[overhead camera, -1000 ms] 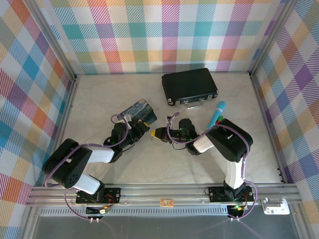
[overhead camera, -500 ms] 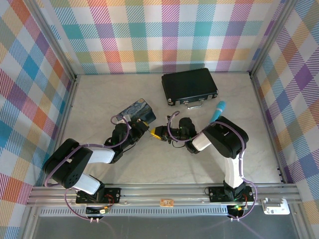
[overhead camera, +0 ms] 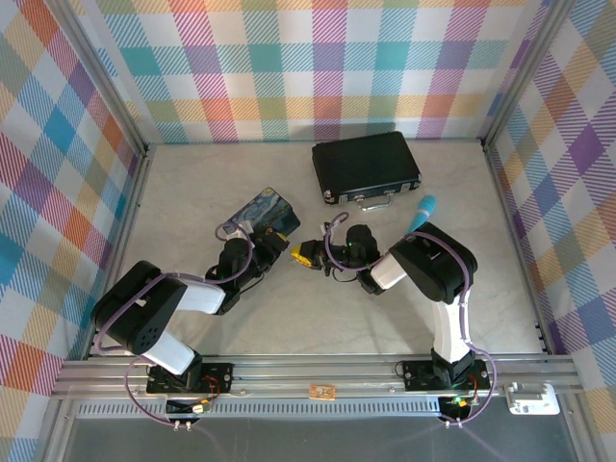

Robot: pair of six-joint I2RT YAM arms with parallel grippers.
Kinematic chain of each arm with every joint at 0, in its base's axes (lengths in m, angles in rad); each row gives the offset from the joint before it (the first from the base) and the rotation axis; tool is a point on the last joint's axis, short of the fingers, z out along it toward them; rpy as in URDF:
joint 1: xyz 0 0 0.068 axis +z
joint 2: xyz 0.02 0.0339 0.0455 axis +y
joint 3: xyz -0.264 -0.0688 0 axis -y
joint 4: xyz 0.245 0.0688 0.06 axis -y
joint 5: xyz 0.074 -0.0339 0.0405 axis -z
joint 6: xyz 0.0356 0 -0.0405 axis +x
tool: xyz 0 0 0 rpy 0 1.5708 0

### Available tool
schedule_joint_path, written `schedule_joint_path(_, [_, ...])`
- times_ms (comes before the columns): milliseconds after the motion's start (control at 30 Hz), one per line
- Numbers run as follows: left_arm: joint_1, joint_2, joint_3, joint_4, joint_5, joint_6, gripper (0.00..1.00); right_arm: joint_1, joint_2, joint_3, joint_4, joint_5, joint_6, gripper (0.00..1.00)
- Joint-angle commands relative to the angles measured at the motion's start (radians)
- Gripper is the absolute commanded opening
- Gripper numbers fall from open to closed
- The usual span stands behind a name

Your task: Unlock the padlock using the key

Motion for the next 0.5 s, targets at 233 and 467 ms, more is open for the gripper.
schedule_joint_path(233, [-0.079, -0.048, 0.046, 0.062, 0.207, 0.001, 0.0, -0.029, -0.043, 0.127, -0.248, 0.08, -0.277, 0.0])
schedule_joint_path(467, [-0.079, -0.077, 0.074, -0.003, 0.24, 0.048, 0.0, -0.033, -0.093, 0.202, -0.49, 0.054, -0.457, 0.0])
